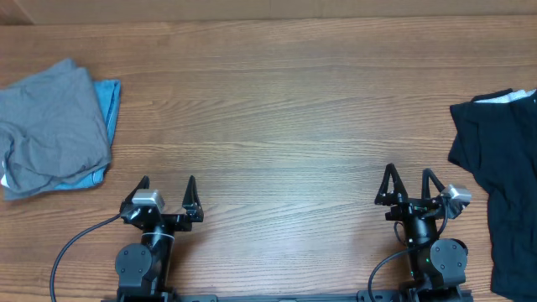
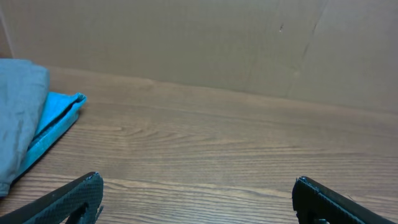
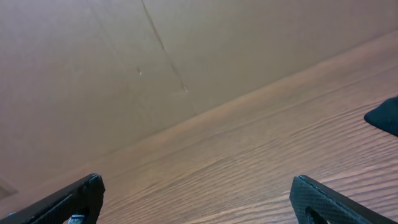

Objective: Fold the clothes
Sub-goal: 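Move the right gripper toward the black clothing pile at right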

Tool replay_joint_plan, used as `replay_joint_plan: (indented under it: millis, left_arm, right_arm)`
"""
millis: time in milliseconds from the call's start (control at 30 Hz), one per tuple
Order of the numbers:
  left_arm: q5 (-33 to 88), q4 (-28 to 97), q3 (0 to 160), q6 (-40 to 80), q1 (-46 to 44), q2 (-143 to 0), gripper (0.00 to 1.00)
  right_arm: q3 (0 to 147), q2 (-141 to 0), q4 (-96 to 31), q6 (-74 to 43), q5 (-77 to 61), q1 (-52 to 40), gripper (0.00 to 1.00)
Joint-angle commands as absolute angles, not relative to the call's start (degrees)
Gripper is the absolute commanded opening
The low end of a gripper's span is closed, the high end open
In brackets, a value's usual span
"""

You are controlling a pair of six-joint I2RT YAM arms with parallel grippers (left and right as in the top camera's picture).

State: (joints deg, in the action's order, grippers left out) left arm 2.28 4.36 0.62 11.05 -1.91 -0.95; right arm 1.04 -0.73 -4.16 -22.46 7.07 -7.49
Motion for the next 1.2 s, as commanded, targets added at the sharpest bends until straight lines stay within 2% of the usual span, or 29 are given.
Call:
replay_joint_plan:
  millis: [0, 567, 800, 1000, 1167]
  left_arm:
    - [1.5, 4.3, 0.3, 12.0, -2.3, -0.3, 1.00]
    - [1.5, 4.3, 0.3, 12.0, -2.3, -0.3, 1.00]
    - [1.5, 4.3, 0.3, 12.0, -2.3, -0.3, 1.00]
    - [1.5, 4.3, 0.3, 12.0, -2.3, -0.3, 1.00]
    - [1.5, 4.3, 0.3, 12.0, -2.3, -0.3, 1.00]
  right_arm:
    - [0.4, -0.3, -4.0, -22.3, 7.7, -7.2, 1.00]
    - [0.4, -0.3, -3.9, -22.8, 7.6, -7.2, 1.00]
    - [3.6, -0.3, -6.5, -22.7, -2.9, -7.2, 1.00]
    - [15.9, -0.4, -10.1, -22.7, -6.6, -7.2, 1.00]
    - [34.6, -3.4, -18.1, -22.3, -2.5, -7.2, 1.00]
